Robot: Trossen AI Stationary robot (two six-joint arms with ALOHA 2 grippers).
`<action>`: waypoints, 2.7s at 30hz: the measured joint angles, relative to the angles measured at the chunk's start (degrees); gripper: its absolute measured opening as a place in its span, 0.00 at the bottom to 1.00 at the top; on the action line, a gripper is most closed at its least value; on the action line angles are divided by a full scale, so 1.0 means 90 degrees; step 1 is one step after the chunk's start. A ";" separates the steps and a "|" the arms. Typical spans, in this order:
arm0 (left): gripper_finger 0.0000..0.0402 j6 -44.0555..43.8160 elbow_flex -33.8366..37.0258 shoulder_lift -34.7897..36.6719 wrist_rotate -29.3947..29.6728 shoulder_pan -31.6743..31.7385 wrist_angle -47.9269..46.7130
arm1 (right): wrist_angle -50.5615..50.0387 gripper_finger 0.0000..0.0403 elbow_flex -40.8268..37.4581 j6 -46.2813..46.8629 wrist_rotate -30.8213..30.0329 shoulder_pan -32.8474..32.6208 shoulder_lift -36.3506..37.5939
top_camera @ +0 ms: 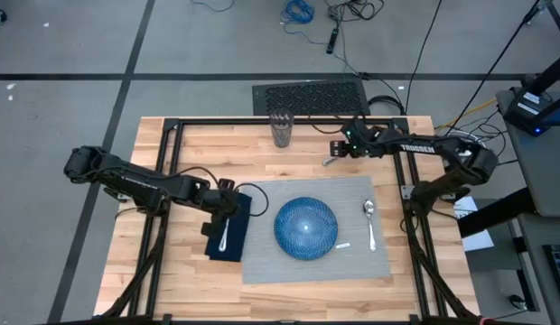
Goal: Set table place
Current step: Put the silver knife to the left of the silver spoon on the gray placemat
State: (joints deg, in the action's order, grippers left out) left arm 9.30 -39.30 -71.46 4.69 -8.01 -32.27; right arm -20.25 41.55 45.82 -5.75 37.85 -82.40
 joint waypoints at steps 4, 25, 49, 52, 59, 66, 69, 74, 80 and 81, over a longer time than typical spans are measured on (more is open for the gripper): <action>0.32 0.0001 0.0036 0.0000 0.0002 0.0000 0.0082 | 0.0571 0.48 0.0002 -0.0167 0.0079 0.0006 -0.0278; 0.32 -0.0013 0.0036 0.0000 0.0002 0.0000 0.0313 | 0.0467 0.46 0.2085 -0.0909 0.0280 -0.0051 -0.2137; 0.32 -0.0160 0.0036 0.0000 0.0002 0.0000 0.0338 | -0.2807 0.46 0.3322 -0.0957 0.0226 -0.0554 -0.3195; 0.32 -0.0163 0.0036 0.0000 0.0002 0.0000 0.0340 | -0.3126 0.46 0.3324 -0.0809 0.0046 -0.0743 -0.3190; 0.32 -0.0163 0.0036 0.0000 0.0002 0.0000 0.0340 | -0.3378 0.46 0.3317 -0.0680 -0.0333 -0.1070 -0.3187; 0.32 -0.0161 0.0036 0.0000 0.0002 0.0000 0.0352 | -0.3200 0.43 0.3297 -0.0714 -0.0341 -0.1043 -0.3185; 0.32 -0.0159 0.0036 0.0000 0.0002 0.0000 0.0357 | -0.3162 0.40 0.3295 -0.0752 -0.0421 -0.1042 -0.3185; 0.32 -0.0153 0.0036 0.0000 0.0002 0.0000 0.0375 | -0.2942 0.35 0.3290 -0.0798 -0.0481 -0.1019 -0.3185; 0.32 -0.0151 0.0036 0.0000 0.0002 0.0000 0.0371 | -0.2259 0.33 0.3283 -0.0791 -0.0992 -0.1082 -0.2951; 0.32 -0.0151 0.0036 0.0000 0.0002 0.0000 0.0371 | -0.2139 0.33 0.3285 -0.0789 -0.1027 -0.1089 -0.2862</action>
State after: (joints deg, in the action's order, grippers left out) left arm 7.94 -38.98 -71.46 4.71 -8.01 -28.93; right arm -39.50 71.11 38.72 -14.99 28.06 -108.16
